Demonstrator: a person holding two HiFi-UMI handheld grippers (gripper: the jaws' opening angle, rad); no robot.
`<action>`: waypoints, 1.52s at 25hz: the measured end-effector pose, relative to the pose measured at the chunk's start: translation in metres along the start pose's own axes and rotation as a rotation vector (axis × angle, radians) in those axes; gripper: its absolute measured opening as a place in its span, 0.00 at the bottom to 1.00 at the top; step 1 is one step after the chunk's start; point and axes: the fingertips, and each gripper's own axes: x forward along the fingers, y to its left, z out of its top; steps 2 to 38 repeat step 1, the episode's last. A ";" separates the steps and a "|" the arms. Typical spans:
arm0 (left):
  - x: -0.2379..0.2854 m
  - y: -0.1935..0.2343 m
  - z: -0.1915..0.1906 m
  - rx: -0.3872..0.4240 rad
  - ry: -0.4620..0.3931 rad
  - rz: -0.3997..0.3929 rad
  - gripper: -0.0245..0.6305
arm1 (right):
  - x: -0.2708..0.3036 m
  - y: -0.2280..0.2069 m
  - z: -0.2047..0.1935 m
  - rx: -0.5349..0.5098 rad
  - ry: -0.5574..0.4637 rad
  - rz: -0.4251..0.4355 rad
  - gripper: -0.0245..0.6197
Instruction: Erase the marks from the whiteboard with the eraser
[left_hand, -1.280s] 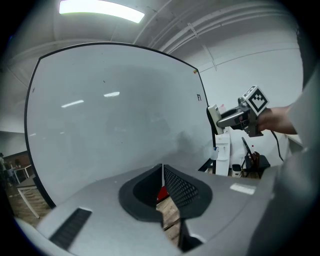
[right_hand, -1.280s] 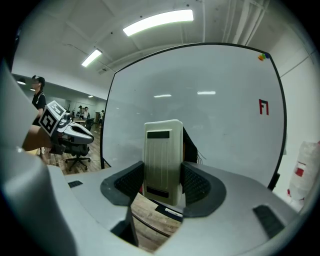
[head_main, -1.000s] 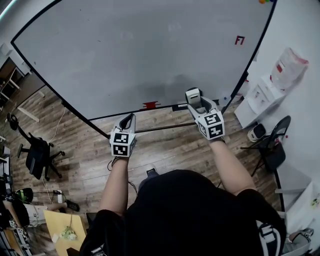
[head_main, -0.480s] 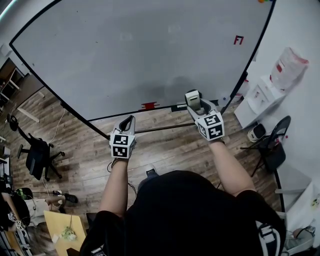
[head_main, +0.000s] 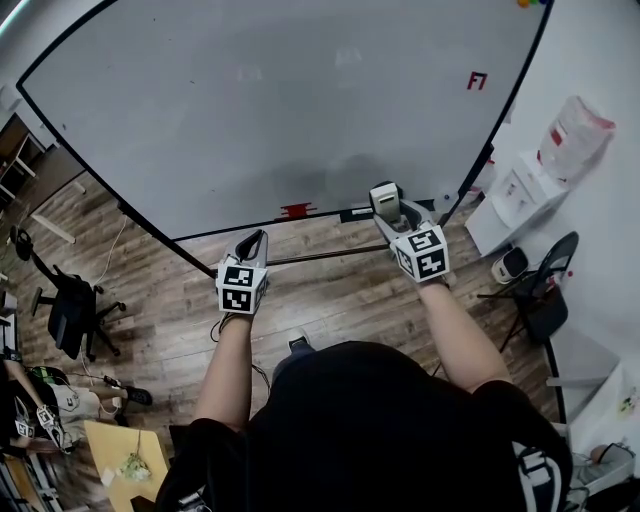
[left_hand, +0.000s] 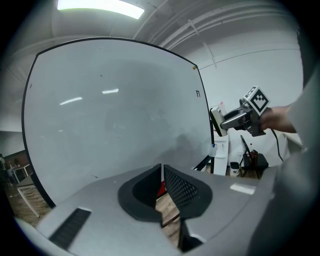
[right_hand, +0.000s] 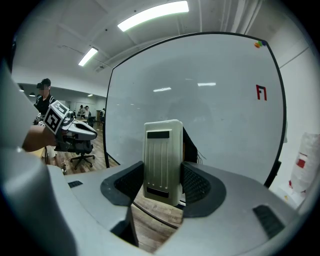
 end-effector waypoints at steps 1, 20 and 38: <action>0.000 0.001 0.000 0.001 0.003 -0.002 0.06 | 0.000 0.000 0.000 -0.001 0.001 0.000 0.40; 0.000 0.001 0.000 0.001 0.003 -0.002 0.06 | 0.000 0.000 0.000 -0.001 0.001 0.000 0.40; 0.000 0.001 0.000 0.001 0.003 -0.002 0.06 | 0.000 0.000 0.000 -0.001 0.001 0.000 0.40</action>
